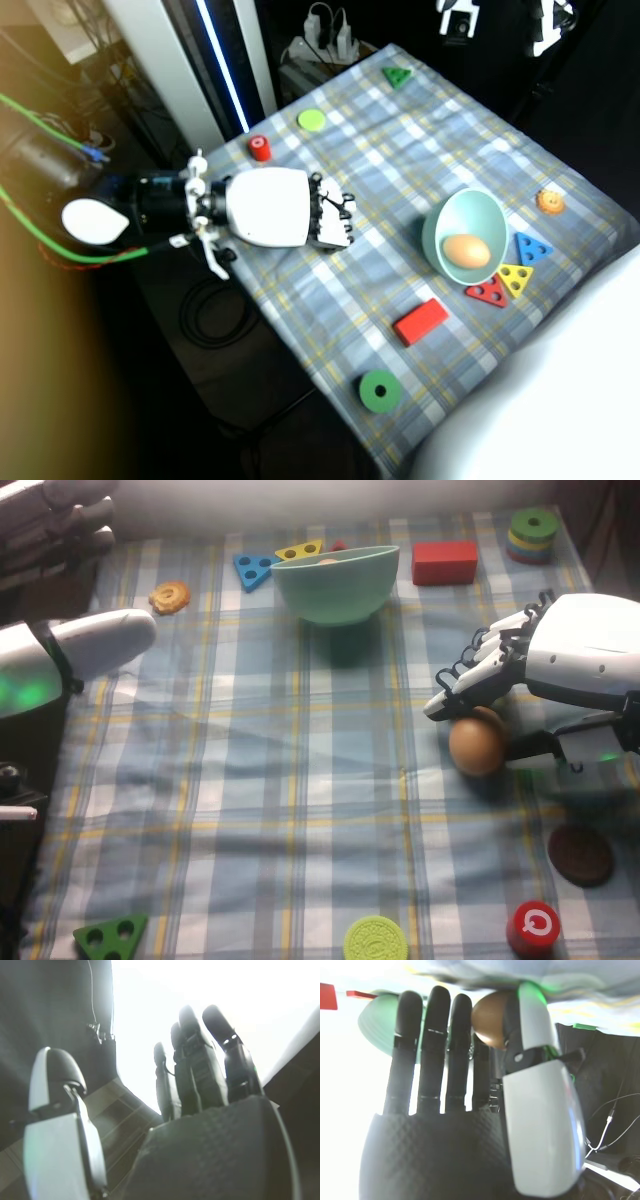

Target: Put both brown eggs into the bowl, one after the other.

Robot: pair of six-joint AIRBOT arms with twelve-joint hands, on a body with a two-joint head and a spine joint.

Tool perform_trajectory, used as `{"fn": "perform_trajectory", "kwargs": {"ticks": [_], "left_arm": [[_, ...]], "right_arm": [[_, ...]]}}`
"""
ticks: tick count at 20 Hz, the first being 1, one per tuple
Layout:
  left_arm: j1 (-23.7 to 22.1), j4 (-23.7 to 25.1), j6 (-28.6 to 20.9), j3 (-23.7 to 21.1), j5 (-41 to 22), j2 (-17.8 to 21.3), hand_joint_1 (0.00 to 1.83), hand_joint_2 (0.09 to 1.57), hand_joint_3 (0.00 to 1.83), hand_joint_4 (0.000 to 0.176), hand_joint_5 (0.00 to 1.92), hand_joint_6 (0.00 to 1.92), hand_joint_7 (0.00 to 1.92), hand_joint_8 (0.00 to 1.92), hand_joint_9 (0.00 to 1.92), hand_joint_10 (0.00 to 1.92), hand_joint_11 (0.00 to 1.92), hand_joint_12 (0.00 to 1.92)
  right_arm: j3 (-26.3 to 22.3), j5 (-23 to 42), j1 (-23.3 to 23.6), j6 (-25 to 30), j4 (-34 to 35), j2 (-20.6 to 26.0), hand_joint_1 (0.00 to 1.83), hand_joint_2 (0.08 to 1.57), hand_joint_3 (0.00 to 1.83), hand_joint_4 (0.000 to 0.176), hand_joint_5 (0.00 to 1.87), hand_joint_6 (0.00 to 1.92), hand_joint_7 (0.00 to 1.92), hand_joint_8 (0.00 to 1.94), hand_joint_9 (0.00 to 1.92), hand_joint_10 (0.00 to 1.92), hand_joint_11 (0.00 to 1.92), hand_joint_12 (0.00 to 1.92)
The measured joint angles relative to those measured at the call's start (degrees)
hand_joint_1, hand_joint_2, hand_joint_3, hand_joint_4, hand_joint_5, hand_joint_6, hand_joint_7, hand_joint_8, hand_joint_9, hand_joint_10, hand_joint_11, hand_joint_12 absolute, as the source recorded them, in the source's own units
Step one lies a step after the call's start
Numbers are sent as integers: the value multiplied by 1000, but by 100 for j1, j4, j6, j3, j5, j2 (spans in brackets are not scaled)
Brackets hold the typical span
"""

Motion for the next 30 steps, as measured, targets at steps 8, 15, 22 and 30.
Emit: {"fn": "perform_trajectory", "kwargs": {"ticks": [8, 15, 22, 30], "left_arm": [[24, 2, -101, 11, -22, -2, 916, 921, 0, 96, 480, 1, 518, 1, 597, 24, 112, 1384], [103, -26, -216, 28, -48, -35, 923, 916, 0, 89, 486, 3, 523, 2, 583, 16, 75, 1373], [103, -26, -284, 90, -50, -68, 939, 907, 0, 87, 493, 0, 528, 1, 566, 6, 51, 1333], [107, 61, -431, 214, 79, -131, 926, 908, 5, 100, 490, 0, 521, 1, 581, 10, 37, 1376]], "right_arm": [[24, 31, 17, 52, 254, -4, 1216, 1144, 0, 0, 926, 957, 923, 1257, 790, 1334, 694, 1585], [118, 22, 13, -302, 1115, -42, 1218, 1157, 2, 0, 930, 1172, 868, 1071, 690, 799, 372, 1421], [358, 114, 470, -807, 1600, -166, 1179, 1188, 1, 23, 852, 1163, 838, 1291, 683, 1187, 505, 1494], [1117, -160, 1589, -1088, 1904, -769, 1255, 1110, 0, 0, 936, 1029, 1035, 986, 864, 1166, 659, 1543]]}}
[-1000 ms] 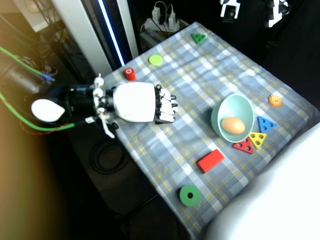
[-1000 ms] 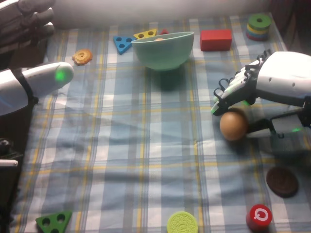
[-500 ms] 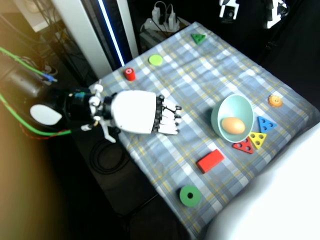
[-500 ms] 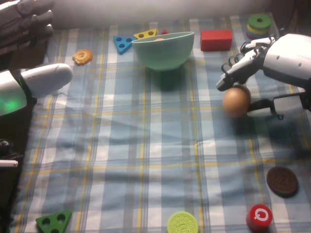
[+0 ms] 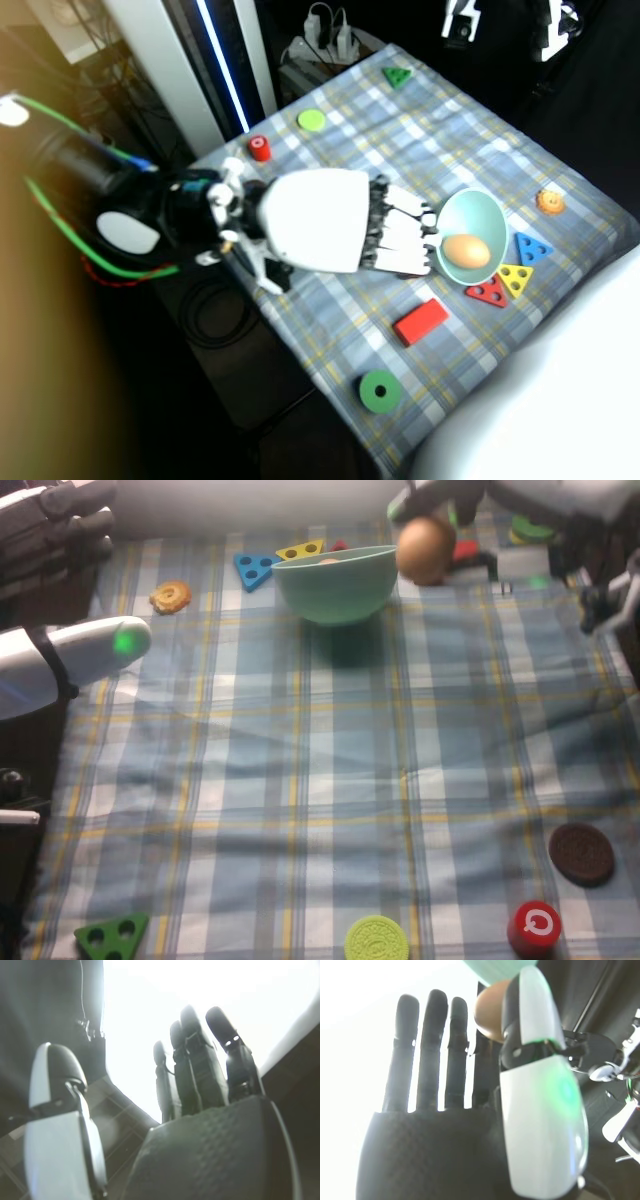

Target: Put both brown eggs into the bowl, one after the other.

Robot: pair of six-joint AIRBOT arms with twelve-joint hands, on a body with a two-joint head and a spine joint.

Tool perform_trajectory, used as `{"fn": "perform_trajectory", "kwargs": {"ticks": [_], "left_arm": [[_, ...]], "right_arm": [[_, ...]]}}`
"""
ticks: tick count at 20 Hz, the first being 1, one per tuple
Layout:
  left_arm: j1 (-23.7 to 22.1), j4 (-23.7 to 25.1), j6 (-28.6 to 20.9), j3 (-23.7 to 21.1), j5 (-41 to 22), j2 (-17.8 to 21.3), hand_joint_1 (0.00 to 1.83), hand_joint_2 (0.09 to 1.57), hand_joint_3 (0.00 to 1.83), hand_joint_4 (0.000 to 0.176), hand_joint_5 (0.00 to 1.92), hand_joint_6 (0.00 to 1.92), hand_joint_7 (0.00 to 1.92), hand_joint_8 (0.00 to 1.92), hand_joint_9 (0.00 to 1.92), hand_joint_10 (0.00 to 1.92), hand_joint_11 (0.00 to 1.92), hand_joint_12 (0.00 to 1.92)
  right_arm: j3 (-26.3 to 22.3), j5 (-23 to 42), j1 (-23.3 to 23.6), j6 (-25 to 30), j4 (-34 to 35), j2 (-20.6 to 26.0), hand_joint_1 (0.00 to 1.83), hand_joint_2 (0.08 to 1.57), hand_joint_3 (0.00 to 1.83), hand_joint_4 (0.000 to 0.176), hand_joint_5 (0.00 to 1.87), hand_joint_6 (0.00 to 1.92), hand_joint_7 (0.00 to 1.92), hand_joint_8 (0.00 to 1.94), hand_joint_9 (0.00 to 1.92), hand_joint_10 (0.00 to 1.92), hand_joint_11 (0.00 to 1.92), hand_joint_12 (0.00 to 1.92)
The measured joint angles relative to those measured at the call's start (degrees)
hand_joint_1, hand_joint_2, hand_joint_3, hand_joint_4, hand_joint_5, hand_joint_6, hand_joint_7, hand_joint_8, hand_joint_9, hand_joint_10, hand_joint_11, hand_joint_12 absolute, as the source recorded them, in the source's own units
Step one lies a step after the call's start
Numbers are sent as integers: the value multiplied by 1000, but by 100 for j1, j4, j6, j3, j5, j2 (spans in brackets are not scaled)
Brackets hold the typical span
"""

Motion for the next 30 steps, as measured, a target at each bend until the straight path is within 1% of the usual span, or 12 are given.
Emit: {"fn": "perform_trajectory", "kwargs": {"ticks": [1, 3, 4, 7, 8, 9, 12, 13, 16, 21, 24, 30], "left_arm": [[0, -4, -11, 13, 26, -11, 912, 914, 7, 103, 490, 0, 521, 1, 581, 10, 39, 1379], [-9, 7, -42, 66, 68, -33, 918, 914, 4, 99, 495, 2, 530, 4, 601, 18, 58, 1388], [-31, -7, -57, 87, 105, -46, 924, 915, 5, 91, 496, 2, 528, 3, 600, 17, 53, 1387], [-31, 68, -94, 105, 181, -83, 938, 912, 2, 98, 479, 0, 524, 1, 596, 15, 44, 1385], [-33, 94, -103, 105, 262, -83, 933, 906, 0, 100, 480, 1, 524, 1, 590, 12, 39, 1384], [-42, 96, -101, 105, 284, -83, 929, 902, 0, 103, 478, 0, 522, 0, 579, 8, 24, 1379], [-61, 105, -133, 164, 299, -107, 917, 907, 1, 101, 476, 1, 522, 0, 577, 6, 21, 1384], [-61, 114, -138, 164, 313, -107, 921, 907, 1, 89, 486, 5, 530, 3, 582, 8, 26, 1387], [-61, 142, -173, 164, 317, -111, 900, 917, 4, 83, 489, 3, 527, 0, 583, 8, 37, 1384], [-61, 131, -216, 164, 299, -114, 929, 910, 0, 89, 477, 0, 509, 0, 558, 0, 4, 1372], [-61, 114, -280, 164, 295, -120, 947, 904, 0, 102, 477, 1, 510, 1, 557, 1, 5, 1369], [-59, 111, -363, 164, 293, -120, 949, 910, 0, 95, 485, 3, 520, 5, 565, 6, 0, 1391]], "right_arm": [[63, -17, 90, -15, 44, -26, 1238, 1100, 0, 0, 955, 995, 1061, 953, 861, 1153, 645, 1562], [133, -74, 177, -33, 35, -76, 1227, 1103, 1, 32, 997, 967, 999, 1020, 834, 1189, 664, 1536], [195, -142, 214, -63, 9, -142, 1342, 1093, 0, 0, 964, 1024, 1015, 929, 961, 1116, 726, 1461], [350, -490, 435, -129, -144, -374, 1371, 1087, 0, 0, 969, 1038, 1032, 881, 976, 1086, 688, 1355], [426, -553, 527, -140, -203, -479, 1264, 1086, 0, 4, 993, 1016, 1071, 839, 972, 982, 745, 1328], [457, -568, 546, -142, -229, -511, 1237, 1093, 2, 28, 1005, 1000, 1032, 906, 919, 973, 712, 1383], [590, -898, 614, -146, -457, -667, 1241, 1077, 0, 15, 1011, 918, 1101, 875, 923, 1004, 713, 1401], [601, -988, 614, -146, -527, -680, 1247, 1071, 0, 0, 998, 940, 1144, 797, 941, 937, 690, 1359], [590, -1147, 614, -149, -595, -699, 1255, 1058, 0, 0, 994, 999, 1229, 584, 1031, 790, 749, 1378], [400, -1097, 636, -149, -723, -708, 1237, 1085, 1, 6, 959, 1062, 1129, 755, 965, 894, 706, 1480], [302, -1075, 636, -146, -861, -658, 1242, 1078, 0, 0, 969, 1075, 1162, 655, 971, 813, 686, 1488], [214, -1036, 632, -149, -905, -601, 1230, 1080, 1, 16, 985, 1054, 1131, 688, 959, 827, 693, 1556]]}}
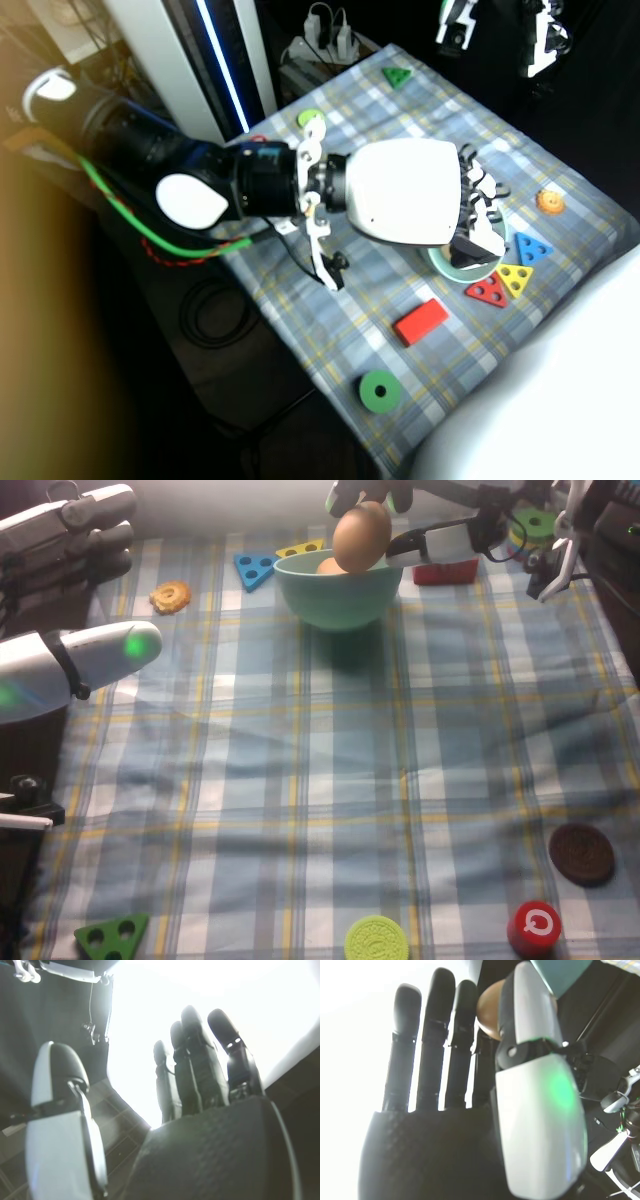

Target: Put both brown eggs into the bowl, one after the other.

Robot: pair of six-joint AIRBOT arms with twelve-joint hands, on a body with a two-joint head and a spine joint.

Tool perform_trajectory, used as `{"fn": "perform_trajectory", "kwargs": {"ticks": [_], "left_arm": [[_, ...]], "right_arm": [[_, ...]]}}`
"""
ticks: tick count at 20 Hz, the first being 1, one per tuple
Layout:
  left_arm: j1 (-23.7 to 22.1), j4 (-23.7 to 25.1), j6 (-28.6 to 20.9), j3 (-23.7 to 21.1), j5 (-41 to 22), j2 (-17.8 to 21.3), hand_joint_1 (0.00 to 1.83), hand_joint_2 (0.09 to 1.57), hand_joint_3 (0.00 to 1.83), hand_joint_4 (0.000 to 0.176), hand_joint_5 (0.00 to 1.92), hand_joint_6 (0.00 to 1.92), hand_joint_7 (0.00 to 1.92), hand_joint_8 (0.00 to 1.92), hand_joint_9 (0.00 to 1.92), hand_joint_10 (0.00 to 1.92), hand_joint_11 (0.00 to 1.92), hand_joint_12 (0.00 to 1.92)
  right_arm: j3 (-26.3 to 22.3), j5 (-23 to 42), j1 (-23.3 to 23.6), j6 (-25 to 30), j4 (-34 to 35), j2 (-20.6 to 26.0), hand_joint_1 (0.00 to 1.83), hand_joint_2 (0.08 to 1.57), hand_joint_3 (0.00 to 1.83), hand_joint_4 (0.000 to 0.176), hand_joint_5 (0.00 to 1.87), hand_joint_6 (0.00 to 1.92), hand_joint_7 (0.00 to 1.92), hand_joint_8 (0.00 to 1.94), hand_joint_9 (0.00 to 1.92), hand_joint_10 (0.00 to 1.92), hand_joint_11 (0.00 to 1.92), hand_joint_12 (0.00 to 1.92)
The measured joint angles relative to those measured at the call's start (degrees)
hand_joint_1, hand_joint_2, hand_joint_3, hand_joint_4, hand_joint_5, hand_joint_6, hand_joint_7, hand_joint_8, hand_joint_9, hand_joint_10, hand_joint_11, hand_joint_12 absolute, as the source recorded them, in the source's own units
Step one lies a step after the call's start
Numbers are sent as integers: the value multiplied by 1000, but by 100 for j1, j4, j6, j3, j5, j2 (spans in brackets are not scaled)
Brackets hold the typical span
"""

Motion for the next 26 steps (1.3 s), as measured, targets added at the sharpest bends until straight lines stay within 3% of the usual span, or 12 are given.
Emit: {"fn": "perform_trajectory", "kwargs": {"ticks": [3, 5, 8, 9, 10, 14, 15, 16, 17, 18, 19, 26], "left_arm": [[0, 2, -26, 7, -31, -11, 949, 922, 3, 73, 486, 1, 516, 2, 566, 6, 0, 1380], [2, 0, -63, 11, -39, -22, 934, 924, 2, 73, 494, 5, 519, 4, 562, 4, 0, 1387], [13, -4, -103, 11, -42, -24, 945, 923, 1, 68, 501, 7, 523, 4, 560, 3, 0, 1384], [17, -4, -107, 11, -42, -24, 960, 919, 0, 76, 492, 2, 517, 2, 554, 1, 0, 1382], [17, -11, -107, 11, -37, -24, 961, 919, 0, 75, 489, 1, 514, 0, 556, 1, 0, 1381], [17, -17, -125, 11, -42, -24, 938, 927, 2, 74, 487, 0, 518, 1, 552, 2, 0, 1372], [17, -22, -127, 11, -39, -24, 928, 930, 2, 73, 491, 1, 521, 2, 561, 6, 0, 1395], [17, -24, -129, 11, -39, -24, 935, 927, 0, 73, 493, 1, 524, 2, 556, 3, 0, 1392], [17, -15, -144, 11, -42, -24, 948, 925, 0, 73, 494, 1, 522, 1, 550, 1, 0, 1378], [17, -17, -149, 11, -42, -24, 935, 930, 2, 75, 493, 0, 523, 1, 548, 0, 0, 1374], [17, -20, -151, 11, -39, -24, 938, 930, 1, 78, 493, 0, 522, 1, 548, 0, 0, 1373], [42, -35, -256, 11, -59, -28, 940, 931, 0, 78, 503, 2, 515, 1, 555, 6, 0, 1397]], "right_arm": [[-13, 48, -42, 0, 15, 0, 1229, 1084, 2, 26, 993, 1012, 1097, 765, 983, 754, 756, 1470], [-24, 24, -133, 0, 11, 2, 1231, 1104, 0, 0, 979, 1091, 1031, 813, 919, 594, 535, 1388], [-35, 0, -179, 0, 20, 11, 1233, 1097, 0, 1, 979, 1068, 1063, 775, 987, 548, 638, 1304], [-35, 7, -205, 0, 33, 11, 1226, 1104, 3, 14, 977, 1058, 1021, 854, 893, 466, 407, 1285], [-35, 0, -210, 0, 35, 11, 1225, 1111, 0, 0, 989, 1056, 983, 900, 860, 418, 344, 1292], [-57, 11, -210, 0, 39, 28, 1226, 1118, 0, 0, 966, 1110, 985, 877, 992, 246, 478, 1231], [-83, 7, -210, 0, 22, 50, 1212, 1136, 3, 7, 914, 1166, 952, 955, 992, 202, 432, 1226], [-103, 4, -210, 0, 22, 66, 1203, 1151, 1, 10, 867, 1230, 944, 976, 944, 135, 169, 1319], [-107, 7, -210, 0, 15, 81, 1267, 1070, 0, 0, 778, 579, 860, 409, 919, 84, 85, 1299], [-109, 9, -212, 0, 15, 85, 1299, 1033, 0, 0, 820, 243, 894, 134, 896, 43, 16, 1245], [-118, 35, -238, 0, 31, 96, 1318, 1034, 0, 0, 803, 103, 867, 42, 879, 24, 252, 1267], [-225, 79, -483, 2, 131, 140, 1229, 1031, 0, 0, 781, 16, 777, 1, 775, 9, 176, 1393]]}}
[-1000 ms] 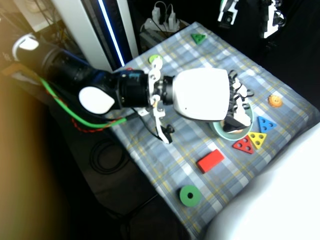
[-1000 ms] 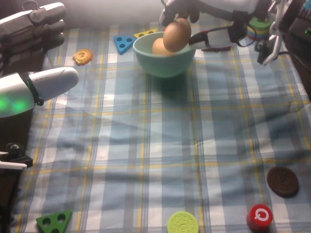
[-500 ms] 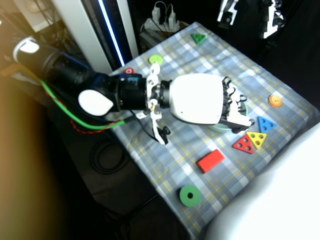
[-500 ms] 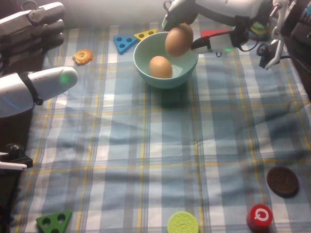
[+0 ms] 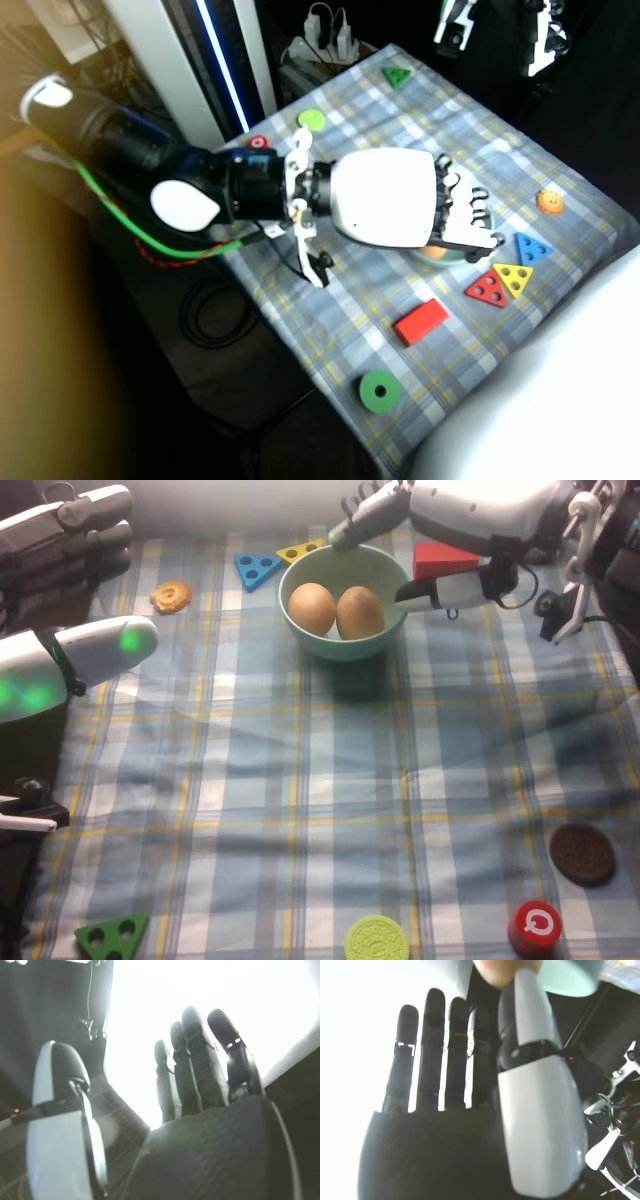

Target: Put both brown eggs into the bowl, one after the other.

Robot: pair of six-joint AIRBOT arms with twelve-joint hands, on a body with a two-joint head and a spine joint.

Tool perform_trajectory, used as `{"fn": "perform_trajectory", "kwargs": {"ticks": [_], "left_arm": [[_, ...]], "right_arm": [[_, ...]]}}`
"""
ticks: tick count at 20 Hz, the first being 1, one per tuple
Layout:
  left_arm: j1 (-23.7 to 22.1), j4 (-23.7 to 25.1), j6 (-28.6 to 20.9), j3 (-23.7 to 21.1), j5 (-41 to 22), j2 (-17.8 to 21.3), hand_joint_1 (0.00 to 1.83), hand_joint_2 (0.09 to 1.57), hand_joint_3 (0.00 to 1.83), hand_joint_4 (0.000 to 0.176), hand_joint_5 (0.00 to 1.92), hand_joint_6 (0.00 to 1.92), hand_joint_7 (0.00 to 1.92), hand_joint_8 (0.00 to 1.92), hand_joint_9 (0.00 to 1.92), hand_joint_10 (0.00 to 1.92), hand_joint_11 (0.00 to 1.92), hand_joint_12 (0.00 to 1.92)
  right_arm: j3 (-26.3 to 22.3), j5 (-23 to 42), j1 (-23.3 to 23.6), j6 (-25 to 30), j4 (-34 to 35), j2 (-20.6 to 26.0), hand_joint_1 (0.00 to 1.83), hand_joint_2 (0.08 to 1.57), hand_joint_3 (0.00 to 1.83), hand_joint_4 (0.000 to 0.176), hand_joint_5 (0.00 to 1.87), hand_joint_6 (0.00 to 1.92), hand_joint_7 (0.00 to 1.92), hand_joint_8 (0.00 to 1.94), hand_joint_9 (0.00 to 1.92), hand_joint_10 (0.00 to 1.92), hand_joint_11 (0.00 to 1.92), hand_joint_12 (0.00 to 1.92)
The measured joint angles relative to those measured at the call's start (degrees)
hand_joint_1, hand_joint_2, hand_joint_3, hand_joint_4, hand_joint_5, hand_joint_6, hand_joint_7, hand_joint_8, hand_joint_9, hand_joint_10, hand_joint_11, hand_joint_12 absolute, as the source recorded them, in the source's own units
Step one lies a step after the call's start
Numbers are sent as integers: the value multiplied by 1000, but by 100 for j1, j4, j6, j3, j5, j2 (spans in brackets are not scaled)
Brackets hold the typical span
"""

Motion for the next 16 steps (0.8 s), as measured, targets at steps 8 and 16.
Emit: {"fn": "perform_trajectory", "kwargs": {"ticks": [8, 16], "left_arm": [[0, 37, -186, 2, -90, -2, 951, 934, 2, 74, 485, 0, 512, 0, 550, 1, 25, 1371], [11, 876, -1930, 326, -1386, -15, 336, 1247, 17, 0, 77, 0, 413, 0, 635, 11, 179, 1097]], "right_arm": [[-424, 584, -402, 48, 400, 455, 1112, 1080, 3, 17, 662, 0, 623, 3, 607, 0, 116, 1181], [-1762, 4011, -2389, -26, 2221, 1598, 693, 1268, 1, 12, 471, 0, 658, 2, 711, 17, 343, 830]]}}
